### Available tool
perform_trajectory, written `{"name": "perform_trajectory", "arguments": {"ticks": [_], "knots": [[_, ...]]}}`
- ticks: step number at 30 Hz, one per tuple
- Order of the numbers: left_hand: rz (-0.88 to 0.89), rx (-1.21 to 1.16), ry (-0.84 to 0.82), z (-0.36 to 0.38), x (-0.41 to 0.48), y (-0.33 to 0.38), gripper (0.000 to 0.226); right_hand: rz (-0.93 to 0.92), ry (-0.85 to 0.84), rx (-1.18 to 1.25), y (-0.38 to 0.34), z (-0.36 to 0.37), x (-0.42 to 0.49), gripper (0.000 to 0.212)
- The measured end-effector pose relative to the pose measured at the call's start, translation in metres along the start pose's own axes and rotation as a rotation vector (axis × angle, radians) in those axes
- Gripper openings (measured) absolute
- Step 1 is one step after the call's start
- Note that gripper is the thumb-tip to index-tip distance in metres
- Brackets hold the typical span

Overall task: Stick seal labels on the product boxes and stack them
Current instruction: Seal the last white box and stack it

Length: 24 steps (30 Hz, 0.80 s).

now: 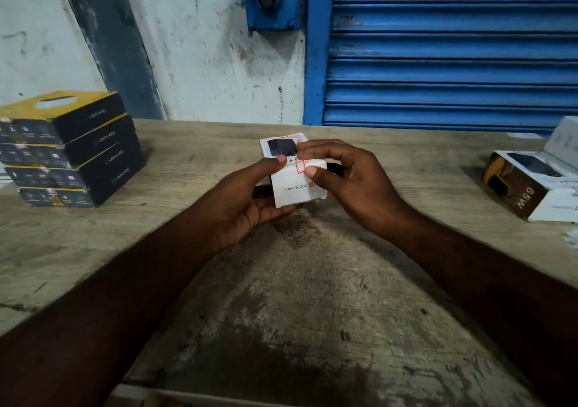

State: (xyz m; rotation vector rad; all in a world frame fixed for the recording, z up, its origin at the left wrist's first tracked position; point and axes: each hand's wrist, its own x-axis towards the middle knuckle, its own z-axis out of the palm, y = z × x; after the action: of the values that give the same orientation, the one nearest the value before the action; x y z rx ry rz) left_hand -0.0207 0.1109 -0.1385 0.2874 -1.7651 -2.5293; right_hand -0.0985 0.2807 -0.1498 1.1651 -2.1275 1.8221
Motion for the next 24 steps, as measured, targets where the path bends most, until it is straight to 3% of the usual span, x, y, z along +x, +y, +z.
{"name": "perform_trajectory", "arguments": {"ticks": [10,24], "knots": [[0.005,0.033,-0.019,0.0007,-0.0010,-0.0006,0.016,-0.024,0.046,-0.017,0.0053,-0.0011,-0.0013,0.015],[0.029,0.089,-0.105,-0.0008,-0.0037,0.0027,0.043,-0.011,0.017,0.207,0.0036,0.0018,0.0000,0.017]]}}
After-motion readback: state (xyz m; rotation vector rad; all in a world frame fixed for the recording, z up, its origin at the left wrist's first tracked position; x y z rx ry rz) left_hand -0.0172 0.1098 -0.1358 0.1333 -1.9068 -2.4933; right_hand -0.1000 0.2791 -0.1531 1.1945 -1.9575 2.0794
